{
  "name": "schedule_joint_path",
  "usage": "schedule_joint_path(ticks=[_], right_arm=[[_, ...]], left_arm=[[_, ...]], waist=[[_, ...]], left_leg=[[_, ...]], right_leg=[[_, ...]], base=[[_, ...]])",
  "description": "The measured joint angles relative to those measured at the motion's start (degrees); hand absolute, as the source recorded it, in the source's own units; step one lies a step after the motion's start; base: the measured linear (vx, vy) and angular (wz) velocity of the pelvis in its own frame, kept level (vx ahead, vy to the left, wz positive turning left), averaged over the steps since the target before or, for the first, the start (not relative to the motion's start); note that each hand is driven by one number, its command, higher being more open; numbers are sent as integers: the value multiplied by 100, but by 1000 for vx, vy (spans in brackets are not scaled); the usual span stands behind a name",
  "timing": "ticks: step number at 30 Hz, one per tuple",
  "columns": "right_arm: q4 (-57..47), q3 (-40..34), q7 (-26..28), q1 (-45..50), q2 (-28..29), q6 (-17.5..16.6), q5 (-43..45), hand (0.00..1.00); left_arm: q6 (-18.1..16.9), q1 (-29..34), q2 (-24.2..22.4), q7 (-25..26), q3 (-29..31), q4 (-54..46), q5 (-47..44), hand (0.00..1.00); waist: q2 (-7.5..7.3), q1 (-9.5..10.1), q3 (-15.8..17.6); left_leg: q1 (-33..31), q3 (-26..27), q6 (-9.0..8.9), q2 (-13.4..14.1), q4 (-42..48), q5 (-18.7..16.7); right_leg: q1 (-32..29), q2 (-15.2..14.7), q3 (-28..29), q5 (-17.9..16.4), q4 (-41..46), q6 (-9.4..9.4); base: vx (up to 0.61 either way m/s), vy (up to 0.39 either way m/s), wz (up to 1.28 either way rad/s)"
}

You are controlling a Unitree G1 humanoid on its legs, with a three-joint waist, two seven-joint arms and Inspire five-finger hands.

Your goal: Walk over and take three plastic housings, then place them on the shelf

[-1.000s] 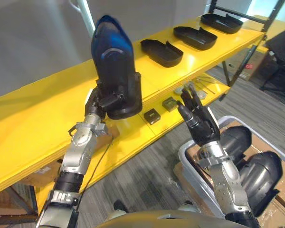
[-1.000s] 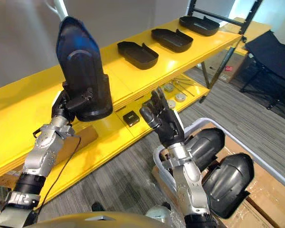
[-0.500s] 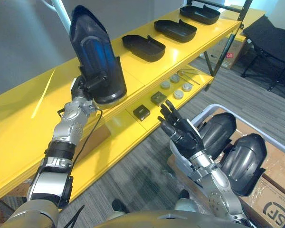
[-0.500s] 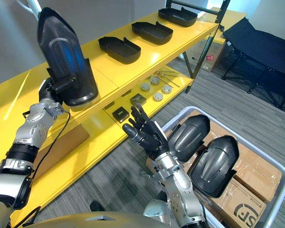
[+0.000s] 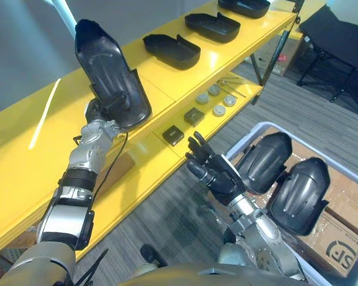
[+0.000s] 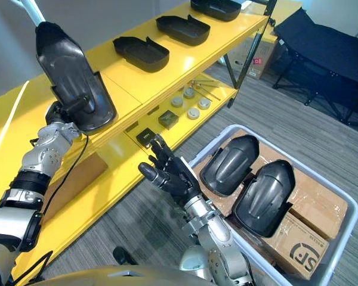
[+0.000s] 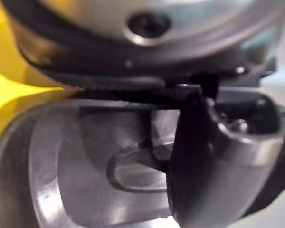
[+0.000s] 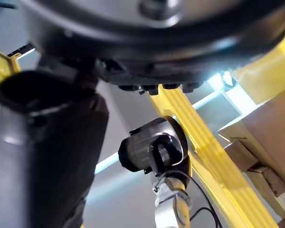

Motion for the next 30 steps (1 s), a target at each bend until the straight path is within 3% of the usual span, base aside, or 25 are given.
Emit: schedule_joint_path(ticks=[3, 4, 12, 18, 25, 30], right_arm=[[-120, 114, -123, -37, 32, 62, 2, 100], [-146, 134, -138, -48, 35, 80, 2, 100], [-555, 302, -321, -330, 32, 143, 5, 100], [-600, 338, -493, -462, 34, 159, 6, 100], [-656, 408, -586, -458, 34, 165, 6, 100], [-660, 561, -588, -452, 35, 177, 6, 100]], left_arm=[[0, -281, -3, 332, -2, 33, 5, 0], [-1, -352, -3, 399, -2, 48, 5, 100], [-51, -1191, 3, 1367, 37, 236, 57, 100], [-61, -1503, 21, 1696, 213, 249, 363, 100], [99, -1646, 165, 1706, 266, 375, 511, 100], [447, -1644, 334, 1296, 278, 404, 440, 100]], waist=[[-12, -16, 200], [-11, -17, 239], [-55, -33, 717], [-82, -23, 974], [-91, -15, 1093], [-93, 6, 1093]], left_leg=[[-8, 4, 9, 0, 0, 7], [-31, 10, 11, 1, 0, 8], [-192, 12, 35, -1, 5, 33], [-193, 14, 36, 0, 6, 31], [-180, 17, 37, 2, 6, 29], [-137, 17, 37, 2, 6, 29]], right_leg=[[-16, 0, 17, 1, 0, -3], [-46, 4, 37, 3, 1, -3], [-217, 14, 73, 73, 18, 18], [-219, 18, 76, 66, 18, 12], [-217, 23, 90, 65, 23, 11], [-174, 24, 91, 64, 23, 11]], base=[[0, 0, 0], [0, 0, 0], [0, 0, 0], [0, 0, 0], [0, 0, 0], [0, 0, 0]])
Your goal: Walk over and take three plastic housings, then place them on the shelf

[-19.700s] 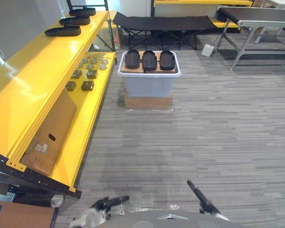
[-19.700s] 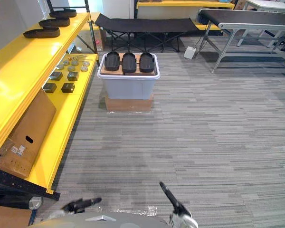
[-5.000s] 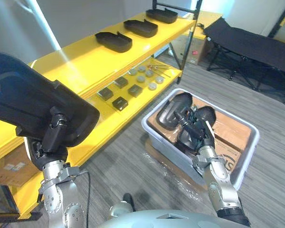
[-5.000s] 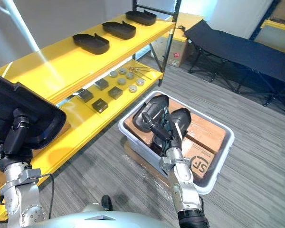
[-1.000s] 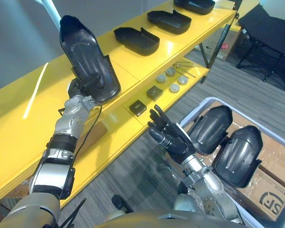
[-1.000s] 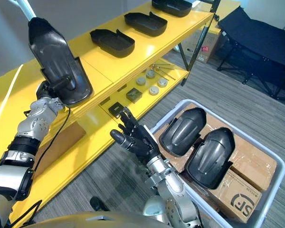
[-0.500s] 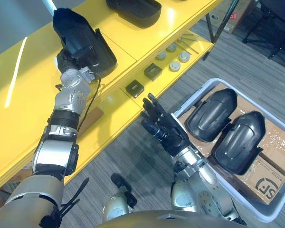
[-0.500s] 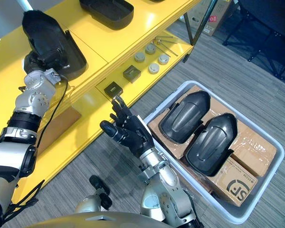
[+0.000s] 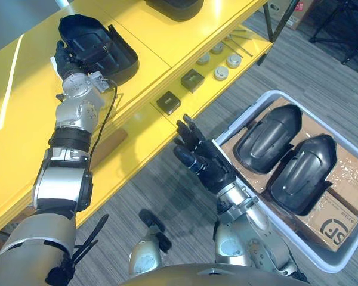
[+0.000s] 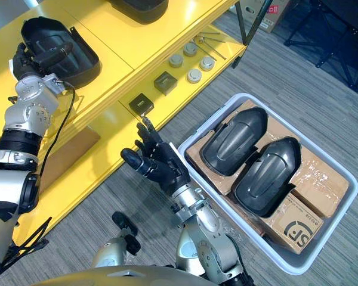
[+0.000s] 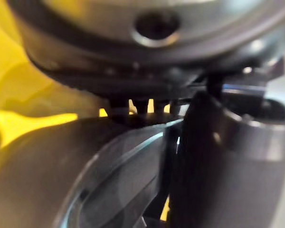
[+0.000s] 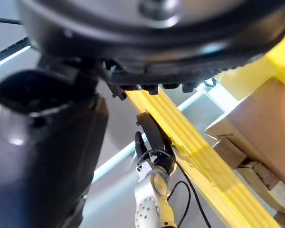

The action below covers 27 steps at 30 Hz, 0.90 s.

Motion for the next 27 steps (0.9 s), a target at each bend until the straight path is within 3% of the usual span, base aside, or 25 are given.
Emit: schedule_joint_path(ticks=[7, 12, 20, 27], right_arm=[[-10, 148, -20, -2, 0, 42, -2, 100], [-10, 304, -60, -18, 0, 53, -2, 100], [203, 393, -114, -22, -4, 45, 68, 100], [598, 478, 307, 38, -7, -35, 117, 100]], left_arm=[[273, 146, 66, -744, 73, 62, -43, 100], [245, 483, 112, -1073, 72, -6, 60, 100], [263, 669, 170, -814, 112, -9, 1476, 100], [247, 665, 270, -765, 96, -404, 1611, 100]], waist=[[-4, 37, 1], [13, 104, -34], [20, 155, -483], [62, 175, -903]], left_leg=[[179, -87, -11, 7, -3, -12], [354, -145, -24, 9, -7, -21], [367, -189, -27, 15, -7, -16], [523, -189, -28, 29, -29, -18]], right_leg=[[269, 0, -123, -32, -42, -5], [542, 9, -225, -26, -142, -2], [595, 14, -282, -20, -154, -7], [804, 20, -344, -70, -196, -73]], base=[[1, 15, 5], [16, 15, 6], [6, 5, 2], [-18, 7, 1]])
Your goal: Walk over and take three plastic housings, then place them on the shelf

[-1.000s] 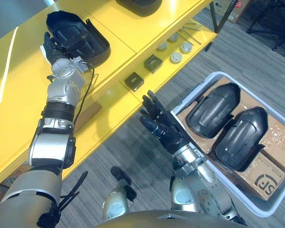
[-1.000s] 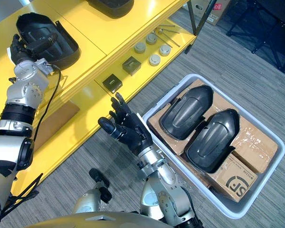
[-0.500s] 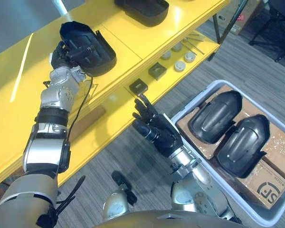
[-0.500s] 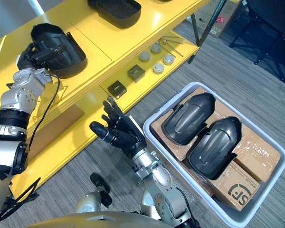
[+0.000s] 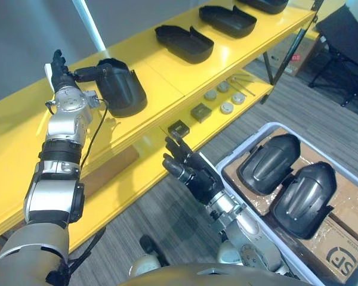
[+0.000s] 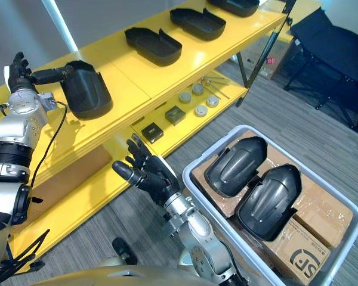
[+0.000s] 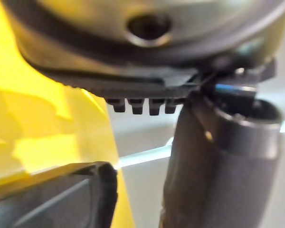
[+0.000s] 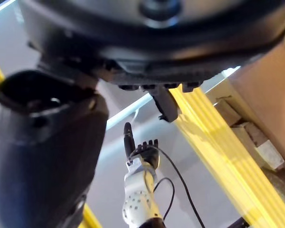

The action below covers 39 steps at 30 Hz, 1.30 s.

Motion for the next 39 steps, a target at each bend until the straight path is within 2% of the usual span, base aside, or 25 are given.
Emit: schedule_joint_path(ticks=[4, 8, 10, 11, 12, 15, 16, 18, 19, 21, 22, 23, 24, 25, 27, 29, 30, 33, 34, 35, 36, 37, 38, 39], right_arm=[[-2, 90, 149, -2, 0, -96, 0, 100], [-2, 74, 302, -4, 1, -97, 1, 100], [-2, 56, 437, -4, 1, -94, 3, 100], [-2, 55, 458, -4, 1, -95, 3, 100], [-4, 34, 492, -8, 1, -95, -5, 100], [-3, -146, 503, -31, -1, -94, -35, 100], [-4, -211, 489, -53, -1, -95, -92, 100], [-8, -462, 349, -104, -5, -114, -134, 100], [-10, -555, 279, -104, -8, -137, -135, 100], [-11, -1004, -74, -104, -8, -292, -134, 100], [-11, -1141, -144, -105, -3, -339, -131, 100], [-11, -1524, -310, -105, 4, -401, -128, 100], [-11, -1700, -385, -109, 13, -467, -128, 100], [-11, -1781, -437, -104, 29, -519, -127, 100], [-10, -2110, -627, -95, 172, -651, -130, 100], [-10, -2159, -726, -97, 238, -770, -145, 100], [-10, -2131, -735, -103, 248, -794, -261, 100], [-10, -2064, -720, -108, 208, -801, -285, 100], [-9, -2069, -720, -129, 188, -830, -239, 100], [-5, -2085, -725, -149, 173, -844, -237, 100], [17, -2098, -728, -198, 232, -877, -245, 100], [23, -2151, -734, -278, 217, -890, -249, 100], [16, -2152, -735, -281, 182, -911, -249, 100], [40, -2189, -749, -263, 180, -950, -246, 100]], left_arm=[[-63, 0, -1, 13, -138, 3, -27, 100], [-564, -1, -1, 29, -229, 7, -284, 100], [-1012, -1, -1, 27, -245, -15, -476, 100], [-1099, -1, -1, 27, -245, -39, -481, 100], [-1388, 1, -1, 28, -233, -213, -487, 100], [-1737, 397, -2, 10, -59, -1268, -665, 100], [-1869, 795, -17, -10, 97, -1807, -674, 100], [-2157, 2399, -310, -139, 690, -3412, -668, 100], [-2227, 2884, -474, -156, 823, -3819, -667, 100], [-2323, 4652, -1292, -290, 1167, -4840, -637, 100], [-2333, 4994, -1473, -304, 1201, -4930, -631, 100], [-2340, 5808, -1887, -356, 1303, -4966, -645, 100], [-2340, 6224, -2118, -440, 1426, -4965, -647, 100], [-2339, 6430, -2236, -467, 1477, -4964, -647, 100], [-2340, 6964, -2450, -705, 1647, -4966, -684, 100], [-2357, 7044, -2440, -991, 1663, -4976, -688, 100], [-2378, 7039, -2420, -1159, 1640, -5061, -672, 100], [-2490, 7007, -2405, -1481, 1390, -5323, -669, 100], [-2491, 6989, -2399, -1579, 1311, -5470, -646, 100], [-2501, 6921, -2377, -1629, 1270, -5504, -645, 100], [-2510, 6786, -2335, -1625, 1241, -5502, -646, 100], [-2514, 6673, -2334, -1612, 1206, -5484, -652, 100], [-2516, 6659, -2339, -1615, 1190, -5475, -648, 100], [-2519, 6586, -2329, -1605, 1178, -5412, -646, 100]], waist=[[26, -6, -217], [48, -5, -333], [55, -11, -353], [58, -7, -361], [89, 16, -416], [103, 199, -422], [104, 240, -424], [137, 399, -455], [152, 467, -469], [161, 747, -575], [153, 810, -576], [100, 935, -592], [54, 984, -587], [18, 1022, -572], [-163, 1170, -559], [-232, 1198, -546], [-281, 1192, -522], [-263, 1149, -472], [-179, 1060, -421], [-277, 1015, -430], [-561, 1024, -365], [-564, 1081, -173], [-471, 1075, -134], [-444, 1052, -83]], left_leg=[[17, 0, -5, 47, -2, 4], [12, -58, -6, 71, -2, 35], [-7, -168, -1, 71, -2, 52], [-24, -202, 2, 71, -2, 60], [-163, -371, 26, 66, -1, 121], [-309, -630, 56, 54, 0, 183], [-310, -721, 59, 42, -1, 186], [-317, -913, 113, -33, -4, 94], [-317, -939, 81, -57, -5, 55], [-409, -984, 98, -153, -5, 38], [-422, -991, 102, -179, -5, 40], [-456, -1108, 115, -288, -5, 38], [-473, -1180, 140, -356, -5, 32], [-476, -1217, 153, -398, -4, 32], [-472, -1296, 207, -541, -1, 41], [-469, -1329, 235, -575, 1, 49], [-473, -1358, 260, -596, -1, 67], [-497, -1411, 264, -525, -5, 110], [-575, -1549, 244, -488, -6, 94], [-634, -1550, 104, -506, -5, -95], [-781, -1378, 280, -653, 447, -393], [-915, -1245, 455, -617, 1806, -903], [-909, -1231, 392, -527, 2000, -1204], [-863, -1249, 377, -460, 1918, -1309]], right_leg=[[53, 47, -11, 7, -36, 2], [100, 69, -81, 17, -42, -9], [175, 69, -203, 16, -53, -10], [189, 69, -241, 15, -55, -11], [198, 69, -422, 9, -59, -15], [273, 68, -706, -3, -36, -2], [339, 61, -790, -30, -19, 16], [519, 1, -1045, -148, 6, 52], [559, -18, -1103, -164, 8, 58], [630, -120, -1333, -204, 7, 112], [662, -149, -1400, -223, 23, 135], [691, -273, -1576, -323, 164, 154], [686, -363, -1648, -414, 299, 144], [671, -419, -1661, -468, 406, 119], [556, -660, -1648, -712, 882, -54], [457, -712, -1485, -852, 1118, -281], [403, -705, -1227, -909, 1180, -329], [403, -474, -835, -947, 947, -243], [415, -315, -710, -898, 793, -166], [407, -292, -682, -799, 634, -93], [333, -560, -701, -618, 494, 144], [362, -595, -606, -553, 523, 166], [397, -522, -582, -529, 537, 166], [374, -478, -509, -565, 620, 104]], base=[[-18, 3, 1], [-14, 0, 6], [-7, 6, 21], [-3, -1, 43], [2, -6, 50], [2, -2, 51], [14, -2, 48], [21, 0, 54], [28, 17, 48], [35, 35, 53], [24, 49, 73], [8, 63, 66], [5, 68, 62], [13, 81, 38], [20, 75, 26], [-7, 43, 12], [-55, 19, 8], [-96, -26, 3], [-148, -50, 18], [-171, 21, 14], [-96, 52, -15], [-98, 66, -25], [-98, 44, -23], [-95, 56, -6]])
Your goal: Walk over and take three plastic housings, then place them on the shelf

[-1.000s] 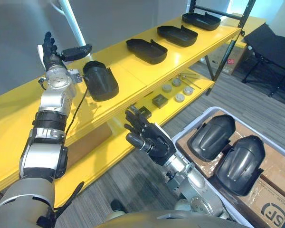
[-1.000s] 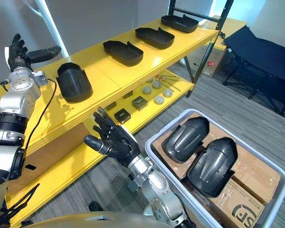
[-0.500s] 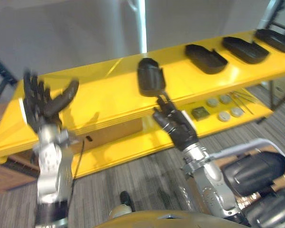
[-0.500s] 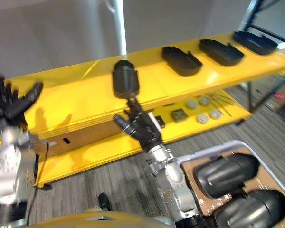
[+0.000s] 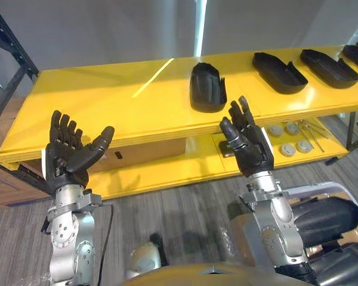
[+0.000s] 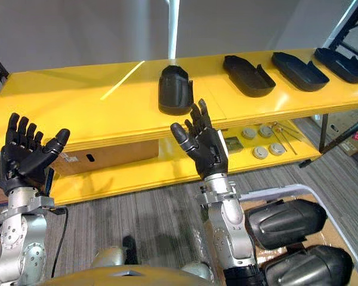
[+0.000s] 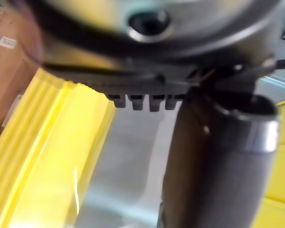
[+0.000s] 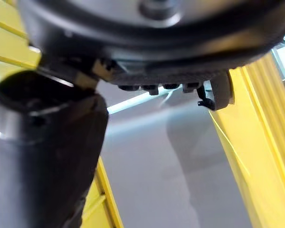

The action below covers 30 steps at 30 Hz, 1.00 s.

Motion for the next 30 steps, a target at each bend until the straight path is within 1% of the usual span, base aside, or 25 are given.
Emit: schedule_joint_path(ticks=[1, 2, 3, 4, 5, 6, 7, 8, 9, 10, 11, 12, 13, 14, 15, 16, 17, 18, 19, 22, 26, 28, 30], right_arm=[[2, 14, 9, 11, 1, 0, 3, 100], [1, 6, 50, -3, -43, -10, 3, 100], [4, -3, 65, -24, -77, -8, 6, 100], [6, -6, 86, -29, -74, -8, 5, 100], [8, -25, 201, -48, -60, -9, 23, 100], [23, -55, 333, -86, -168, -10, 61, 100], [31, -45, 380, -86, -205, 13, 144, 100], [29, -50, 541, -83, -316, 16, 211, 100], [29, -58, 625, -114, -452, 15, 244, 100], [29, -59, 662, -139, -516, 16, 245, 100], [29, -74, 733, -154, -578, 16, 249, 100], [30, -80, 758, -154, -586, 18, 249, 100], [26, -102, 817, -157, -585, 17, 237, 100], [23, -146, 824, -163, -580, 16, 235, 100], [24, -175, 813, -165, -575, 17, 232, 100], [27, -235, 758, -164, -545, 17, 120, 100], [27, -266, 673, -170, -541, 17, 20, 100], [27, -281, 649, -180, -543, 17, -34, 100], [27, -287, 512, -193, -552, 10, -175, 100], [92, -383, 239, -182, -535, -18, -203, 100], [286, -353, 125, -133, -399, -69, -119, 100], [294, -287, -1, -67, -258, -76, -274, 100], [297, -180, -237, 2, -177, -120, -474, 100]], left_arm=[[0, -4, -5, 30, 0, 1, 0, 100], [0, -39, -19, 51, -46, 5, -1, 100], [1, -40, -25, 55, -120, 11, -1, 100], [1, -27, -29, 70, -154, 19, -1, 100], [-2, -19, -50, 88, -169, 22, 0, 100], [-8, 9, -147, 111, -208, 32, 1, 100], [-4, 14, -171, 137, -223, 55, 2, 100], [-5, 47, -259, 210, -264, 58, 1, 100], [-5, 48, -331, 244, -316, 59, 1, 100], [-5, 48, -345, 249, -336, 60, 1, 100], [-5, 57, -349, 257, -374, 71, 0, 100], [-5, 72, -355, 257, -387, 73, -1, 100], [-5, 109, -358, 255, -406, 73, -3, 100], [-5, 131, -359, 235, -454, 73, -3, 100], [-5, 145, -367, 230, -494, 74, -3, 100], [-12, 182, -405, 223, -592, 74, 1, 100], [-13, 217, -453, 233, -701, 73, 1, 100], [-14, 228, -471, 232, -753, 73, 1, 100], [-14, 239, -474, 230, -846, 72, 2, 100], [-14, 218, -466, 70, -934, 60, 3, 100], [-13, 206, -444, 45, -926, 60, 180, 100], [-12, 201, -442, 42, -925, 59, 174, 100], [-12, 201, -443, 43, -931, 59, 171, 100]], waist=[[-16, -13, -1], [-19, -52, 15], [-46, -87, 10], [-80, -112, 1], [-151, -128, 34], [61, -88, 105], [83, -99, 108], [114, -118, 82], [194, -102, 68], [235, -95, 76], [275, -94, 93], [271, -88, 91], [242, -80, 70], [226, -113, 44], [231, -124, 47], [240, -136, 48], [251, -138, 41], [257, -139, 37], [288, -151, 11], [326, -279, -12], [309, -295, -15], [294, -286, -21], [295, -282, -21]], left_leg=[[11, 1, -6, -34, -122, 37], [23, -19, -4, -72, -341, 88], [87, 44, -24, -101, -573, 100], [160, 112, -38, -132, -723, 99], [166, 346, 48, -86, -286, -8], [148, 276, -30, 198, 311, -385], [160, 247, -104, 246, 410, -481], [76, 188, -96, 320, 573, -577], [-75, 105, -154, 474, 806, -681], [-152, 43, -204, 549, 927, -714], [-230, -17, -257, 648, 1031, -724], [-227, -2, -275, 664, 985, -691], [-205, 50, -267, 619, 752, -531], [-148, 61, -211, 537, 460, -276], [-108, 67, -205, 503, 322, -169], [6, 69, -217, 431, 80, -2], [196, 128, -272, 363, -231, 129], [295, 177, -282, 330, -383, 193], [441, 228, -297, 248, -686, 322], [689, 281, -296, 32, -1324, 572], [923, 329, -239, -127, -1853, 829], [950, 332, -220, -140, -1888, 855], [951, 330, -219, -143, -1890, 856]], right_leg=[[-12, 18, 48, -30, -5, -48], [-20, 114, 125, -70, -93, -102], [6, 189, 138, -157, -192, -196], [9, 200, 140, -201, -263, -262], [27, 108, 155, -214, -248, -277], [85, 266, 201, -208, -47, -268], [103, 297, 263, -207, -19, -268], [142, 357, 243, -209, -17, -266], [148, 478, 217, -211, -55, -263], [161, 537, 203, -209, -76, -260], [223, 628, 172, -136, -196, -171], [242, 623, 171, -86, -261, -130], [238, 627, 158, -11, -368, -71], [216, 617, 103, 55, -451, -39], [196, 615, 96, 102, -457, -11], [178, 609, 94, 103, -447, -23], [192, 597, 111, 98, -445, -32], [201, 587, 115, 96, -447, -35], [206, 566, 120, 94, -450, -39], [190, 501, 106, 88, -491, -45], [190, 510, 107, 122, -551, -2], [199, 508, 109, 122, -555, -2], [203, 508, 108, 122, -556, -2]], base=[[-60, 39, 10], [-22, -13, 28], [-15, -20, 35], [-29, 34, 33], [-10, 32, 15], [2, 41, 11], [-13, -4, 8], [-10, 6, 16], [-7, -9, 15], [33, -19, 11], [34, -12, 6], [38, -5, 2], [68, -25, 5], [73, -36, 8], [85, -61, 10], [64, -56, -4], [57, -55, -12], [49, -45, -17], [32, -24, -14], [13, 12, -2], [10, 41, 0], [7, 20, 0], [0, 0, 0]])
